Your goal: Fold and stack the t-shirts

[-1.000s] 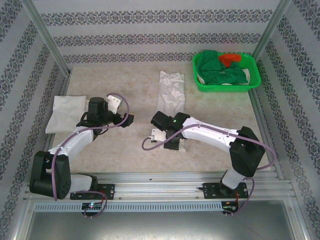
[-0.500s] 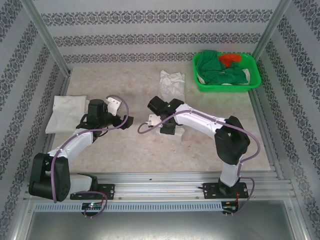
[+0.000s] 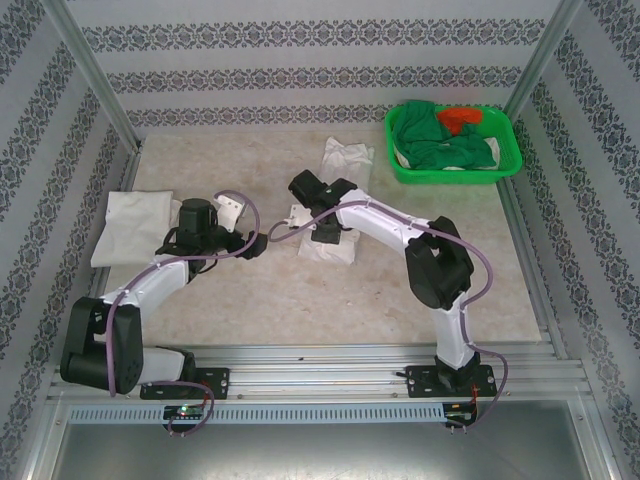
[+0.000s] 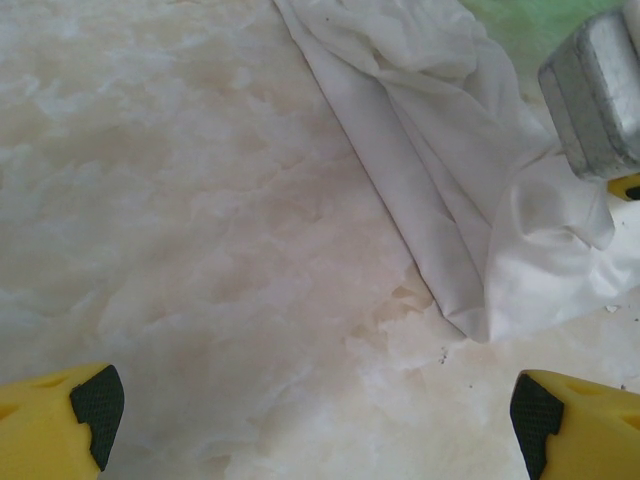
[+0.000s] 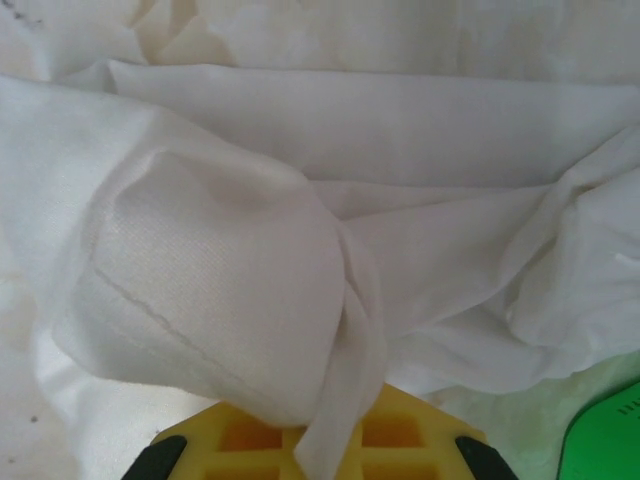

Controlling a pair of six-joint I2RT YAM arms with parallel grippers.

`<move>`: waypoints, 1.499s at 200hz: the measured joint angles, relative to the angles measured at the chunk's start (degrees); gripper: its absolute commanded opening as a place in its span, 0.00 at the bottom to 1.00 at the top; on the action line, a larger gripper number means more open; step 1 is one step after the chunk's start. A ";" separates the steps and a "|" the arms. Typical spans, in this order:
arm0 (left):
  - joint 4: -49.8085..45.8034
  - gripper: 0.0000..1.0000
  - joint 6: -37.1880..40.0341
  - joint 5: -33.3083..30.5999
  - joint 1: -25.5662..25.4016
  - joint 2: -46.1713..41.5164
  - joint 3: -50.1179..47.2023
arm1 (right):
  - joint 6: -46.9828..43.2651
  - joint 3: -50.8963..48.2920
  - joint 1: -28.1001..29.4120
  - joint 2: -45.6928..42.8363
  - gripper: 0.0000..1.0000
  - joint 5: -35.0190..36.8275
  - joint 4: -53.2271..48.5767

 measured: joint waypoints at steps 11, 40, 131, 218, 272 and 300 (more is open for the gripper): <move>0.02 1.00 0.00 0.02 0.00 0.48 0.04 | -0.42 0.79 -0.26 0.68 0.00 0.46 0.52; 0.42 1.00 0.00 0.22 -0.02 1.44 0.24 | -1.46 2.08 -0.81 1.09 0.00 2.08 2.01; 1.68 1.00 -1.79 1.27 -0.02 3.74 0.76 | -4.11 5.77 -2.16 2.69 0.00 7.41 8.31; 2.03 1.00 -2.43 1.51 -0.02 4.70 1.20 | -4.44 12.20 -5.25 11.04 0.00 10.14 11.54; 2.19 1.00 -2.45 1.51 -0.02 6.56 2.82 | -4.02 18.43 -5.64 15.69 0.00 10.86 12.79; 2.51 1.00 -2.45 1.51 -0.02 6.97 3.08 | -3.43 18.45 -5.64 16.24 0.00 11.06 12.09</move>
